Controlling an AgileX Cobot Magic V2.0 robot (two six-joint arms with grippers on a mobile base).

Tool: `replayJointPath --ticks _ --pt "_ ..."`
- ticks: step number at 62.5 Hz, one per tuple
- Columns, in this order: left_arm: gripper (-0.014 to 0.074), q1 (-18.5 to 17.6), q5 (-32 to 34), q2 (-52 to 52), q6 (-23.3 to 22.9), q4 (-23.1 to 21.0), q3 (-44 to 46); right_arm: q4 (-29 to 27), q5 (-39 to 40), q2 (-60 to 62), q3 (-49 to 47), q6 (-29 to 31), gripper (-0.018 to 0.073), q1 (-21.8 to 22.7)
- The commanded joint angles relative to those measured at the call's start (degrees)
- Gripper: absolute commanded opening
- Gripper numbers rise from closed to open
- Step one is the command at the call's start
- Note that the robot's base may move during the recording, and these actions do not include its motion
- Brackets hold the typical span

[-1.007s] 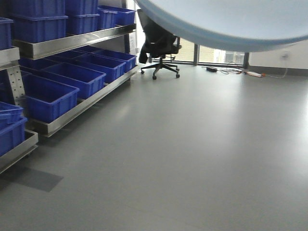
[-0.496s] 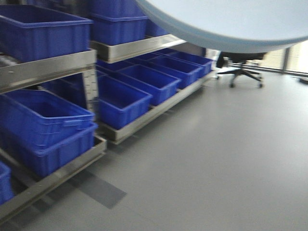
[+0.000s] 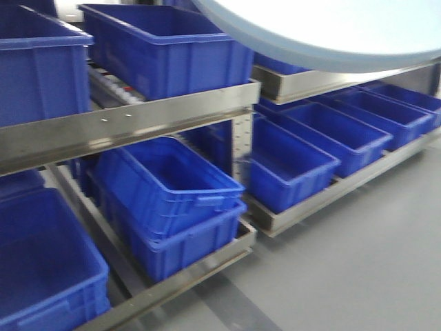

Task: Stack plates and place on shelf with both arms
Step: 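Drive the base to the shelf of blue bins holding the plates, then lower the plate stack into the blue bin with the right gripper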

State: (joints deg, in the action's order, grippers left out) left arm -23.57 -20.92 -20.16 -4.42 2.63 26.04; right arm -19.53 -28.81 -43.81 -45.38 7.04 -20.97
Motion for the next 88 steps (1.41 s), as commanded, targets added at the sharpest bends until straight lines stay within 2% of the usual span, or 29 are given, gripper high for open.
replayJointPath --ticks 1,51,88 --pt "0.0084 -0.2 5.1 -0.7 -0.5 -0.3 1.6 -1.0 5.5 0.6 -1.8 0.4 0.0056 0.0" --pt "0.0084 -0.2 5.1 -0.7 -0.5 -0.3 1.6 -1.0 5.6 0.5 -1.8 0.4 0.0056 0.0" --pt "0.0084 -0.2 5.1 -0.7 -0.5 -0.3 1.6 -1.0 5.6 -9.0 -1.8 0.4 0.0056 0.0"
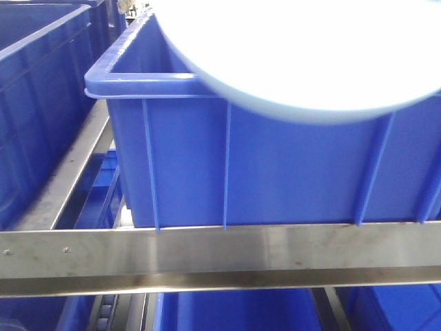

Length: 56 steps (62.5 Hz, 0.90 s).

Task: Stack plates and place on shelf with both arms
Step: 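Lower the plate stack into the blue bin with the right gripper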

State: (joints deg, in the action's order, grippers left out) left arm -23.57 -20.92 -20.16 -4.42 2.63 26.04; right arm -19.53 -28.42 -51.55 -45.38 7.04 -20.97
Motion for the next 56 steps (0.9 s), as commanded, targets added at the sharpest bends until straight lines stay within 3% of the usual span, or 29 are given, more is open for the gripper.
replayJointPath --ticks 1,12,28,56 --pt "0.0084 -0.2 5.1 -0.7 -0.5 -0.3 1.6 -1.0 5.2 -1.8 -1.8 0.4 0.0056 0.0" --pt "0.0084 -0.2 5.1 -0.7 -0.5 -0.3 1.6 -1.0 5.3 -5.9 -1.8 0.4 0.0056 0.0" --pt "0.0084 -0.2 5.1 -0.7 -0.5 -0.3 1.6 -0.6 26.8 -10.0 -2.3 1.3 0.0056 0.0" --pt "0.0084 -0.2 5.1 -0.7 -0.5 -0.3 1.6 -0.6 29.5 -9.8 -2.3 1.3 0.0056 0.0"
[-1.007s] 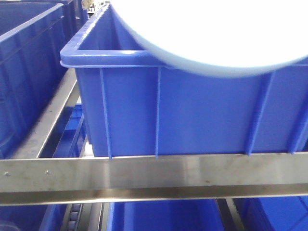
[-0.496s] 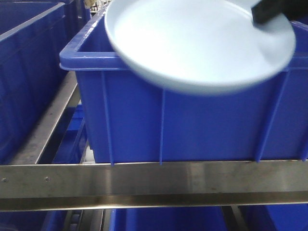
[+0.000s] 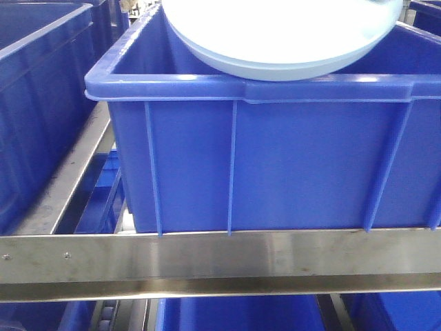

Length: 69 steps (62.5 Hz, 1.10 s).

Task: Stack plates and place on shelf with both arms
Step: 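Lower the plate stack into the blue bin with the right gripper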

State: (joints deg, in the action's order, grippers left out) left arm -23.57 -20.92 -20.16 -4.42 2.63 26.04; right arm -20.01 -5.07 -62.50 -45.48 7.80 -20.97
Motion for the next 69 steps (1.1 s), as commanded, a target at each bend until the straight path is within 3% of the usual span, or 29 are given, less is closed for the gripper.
replayJointPath --ticks 1,26,39,56,69 --pt "0.0084 -0.2 5.1 -0.7 -0.5 -0.3 1.6 -0.1 6.3 1.1 -2.2 0.5 0.0056 0.0" --pt "0.0084 -0.2 5.1 -0.7 -0.5 -0.3 1.6 -0.1 9.0 1.1 -2.3 0.5 0.0056 0.0" --pt "0.0084 -0.2 5.1 -0.7 -0.5 -0.3 1.6 0.0 8.0 0.5 -8.4 0.9 0.0056 0.0" --pt "0.0084 -0.2 5.1 -0.7 -0.5 -0.3 1.6 0.4 -2.8 -10.8 -21.2 3.3 0.0056 3.8" --pt "0.0084 -0.2 5.1 -0.7 -0.5 -0.3 1.6 0.8 -5.2 -20.5 -24.8 3.5 0.0056 6.8"
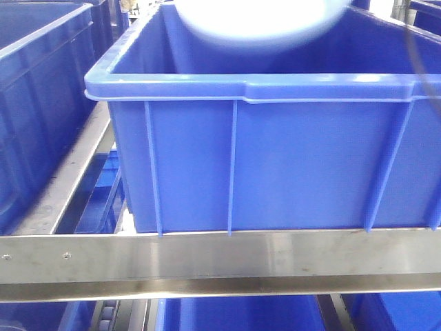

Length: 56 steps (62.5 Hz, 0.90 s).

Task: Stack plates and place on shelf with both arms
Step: 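Lower the plate stack into the blue bin with the right gripper, then open the right gripper and withdraw it from the bin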

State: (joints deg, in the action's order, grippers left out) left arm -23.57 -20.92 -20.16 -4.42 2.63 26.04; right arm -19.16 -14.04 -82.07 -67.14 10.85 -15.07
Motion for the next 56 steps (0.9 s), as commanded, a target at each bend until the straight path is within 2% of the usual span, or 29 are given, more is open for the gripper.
replayJointPath --ticks 1,20,35,39,47,51,56 --pt "0.0084 -0.2 5.1 -0.7 -0.5 -0.3 1.6 0.0 3.6 -1.4 -3.3 0.4 0.0056 1.0" --pt "0.0084 -0.2 5.1 -0.7 -0.5 -0.3 1.6 0.1 3.1 -11.4 -4.0 0.5 0.0056 1.0" --pt "0.0084 -0.2 5.1 -0.7 -0.5 -0.3 1.6 0.1 0.7 -12.8 -4.1 0.5 0.0076 1.0" --pt "0.0084 -0.2 5.1 -0.7 -0.5 -0.3 1.6 0.1 -0.4 -12.8 -4.5 0.5 0.0134 1.0" --pt "0.0084 -0.2 5.1 -0.7 -0.5 -0.3 1.6 0.1 -3.3 -12.6 -5.5 0.5 0.0386 1.0" --pt "0.0084 -0.2 5.1 -0.7 -0.5 -0.3 1.6 0.1 -4.3 -12.5 -6.0 0.5 0.0485 1.0" --pt "0.0084 -0.2 5.1 -0.7 -0.5 -0.3 1.6 0.1 -6.0 -12.1 -6.7 0.5 0.0521 1.0"
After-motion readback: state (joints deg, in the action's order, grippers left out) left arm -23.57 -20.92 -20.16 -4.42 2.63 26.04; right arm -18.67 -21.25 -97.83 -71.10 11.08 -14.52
